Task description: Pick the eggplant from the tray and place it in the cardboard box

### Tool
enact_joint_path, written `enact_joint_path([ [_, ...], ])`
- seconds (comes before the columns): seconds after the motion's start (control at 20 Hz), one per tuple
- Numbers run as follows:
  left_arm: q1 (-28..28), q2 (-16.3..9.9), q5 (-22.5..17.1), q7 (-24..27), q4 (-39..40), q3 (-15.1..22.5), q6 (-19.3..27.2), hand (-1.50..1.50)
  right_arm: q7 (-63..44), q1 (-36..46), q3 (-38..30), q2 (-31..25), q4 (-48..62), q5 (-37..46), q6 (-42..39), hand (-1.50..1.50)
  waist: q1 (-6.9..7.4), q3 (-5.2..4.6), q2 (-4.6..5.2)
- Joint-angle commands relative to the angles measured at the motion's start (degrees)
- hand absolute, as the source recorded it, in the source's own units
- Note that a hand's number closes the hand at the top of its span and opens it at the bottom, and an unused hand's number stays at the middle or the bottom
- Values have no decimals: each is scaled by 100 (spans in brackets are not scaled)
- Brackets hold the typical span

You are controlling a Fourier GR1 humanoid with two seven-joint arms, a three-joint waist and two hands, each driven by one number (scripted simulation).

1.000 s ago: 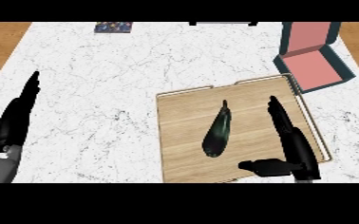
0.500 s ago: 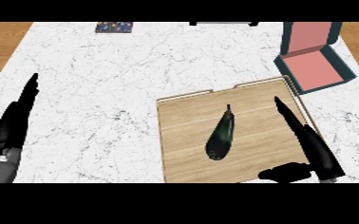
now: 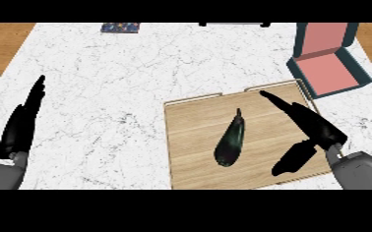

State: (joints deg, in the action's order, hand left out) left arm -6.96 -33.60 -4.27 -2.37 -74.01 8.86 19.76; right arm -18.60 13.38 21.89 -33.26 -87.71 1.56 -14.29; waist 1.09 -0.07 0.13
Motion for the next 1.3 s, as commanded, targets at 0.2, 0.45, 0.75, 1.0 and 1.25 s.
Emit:
enact_joint_path([
  [0.2,402,-73,64,-76,-415,-348,-244,0,-782,854,55,508,674,-85,-1166,-150,-39,8,-17],
  [0.45,310,248,439,-163,-383,-496,-353,0,-822,773,3,1004,862,694,-1195,-150,-86,8,-16],
  [0.75,-27,599,773,-133,51,-662,-401,0,-967,835,-145,1475,952,1091,-1298,-150,-104,7,-13],
  [1.0,-116,583,849,-110,151,-970,-704,0,-927,673,-353,1765,703,1238,-1360,-150,-109,7,-15],
  [1.25,-44,643,961,-149,-48,-1057,-831,0,-627,789,-628,1891,836,1125,-1688,-150,-99,8,-16],
])
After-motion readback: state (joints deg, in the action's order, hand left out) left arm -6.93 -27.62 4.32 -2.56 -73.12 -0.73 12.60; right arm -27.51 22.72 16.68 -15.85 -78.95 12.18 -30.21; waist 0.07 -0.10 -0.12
